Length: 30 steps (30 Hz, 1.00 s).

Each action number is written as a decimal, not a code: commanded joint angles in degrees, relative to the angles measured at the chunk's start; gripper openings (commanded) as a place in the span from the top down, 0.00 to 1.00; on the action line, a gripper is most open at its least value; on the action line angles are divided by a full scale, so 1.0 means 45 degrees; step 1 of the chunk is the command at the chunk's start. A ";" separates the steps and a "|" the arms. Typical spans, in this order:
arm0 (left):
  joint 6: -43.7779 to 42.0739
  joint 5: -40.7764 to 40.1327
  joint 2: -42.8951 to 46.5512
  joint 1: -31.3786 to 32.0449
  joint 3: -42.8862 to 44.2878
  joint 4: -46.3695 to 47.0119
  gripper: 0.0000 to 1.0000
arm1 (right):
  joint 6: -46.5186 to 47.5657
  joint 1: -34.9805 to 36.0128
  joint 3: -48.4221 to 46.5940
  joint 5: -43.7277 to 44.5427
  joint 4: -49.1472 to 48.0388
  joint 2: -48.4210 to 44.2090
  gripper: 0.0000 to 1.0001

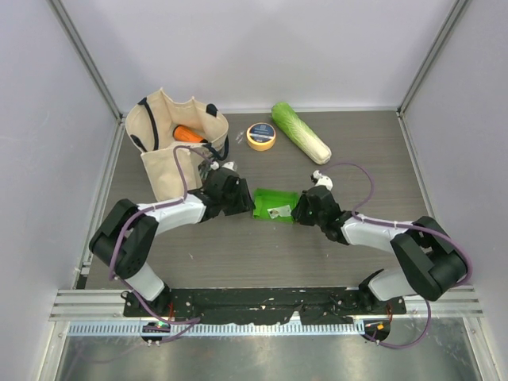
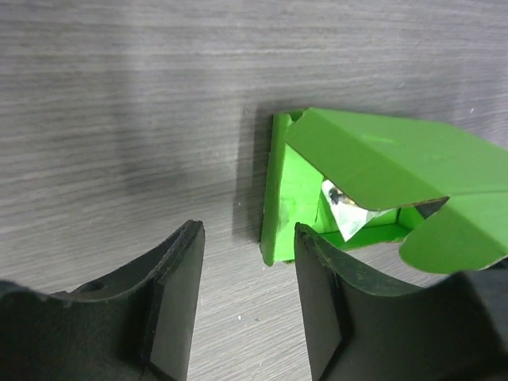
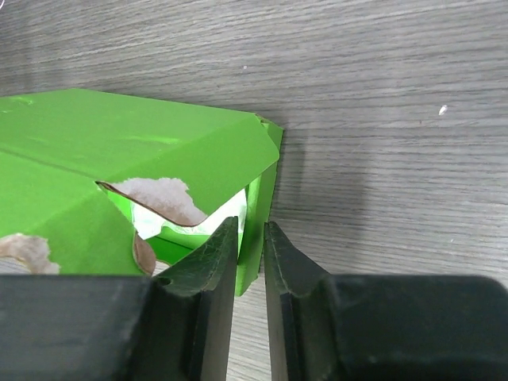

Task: Fold the paper box

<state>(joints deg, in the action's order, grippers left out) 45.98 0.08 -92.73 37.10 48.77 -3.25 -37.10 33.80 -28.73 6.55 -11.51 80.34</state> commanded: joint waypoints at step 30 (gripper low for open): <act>-0.0509 -0.6851 -0.4797 0.2496 0.4706 -0.5272 1.00 | -0.0992 0.1257 -0.1056 0.1298 -0.0509 0.1112 0.91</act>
<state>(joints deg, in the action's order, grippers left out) 45.76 -18.41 -106.52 45.47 65.28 -15.64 -38.26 37.23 -31.53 11.49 -11.97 83.81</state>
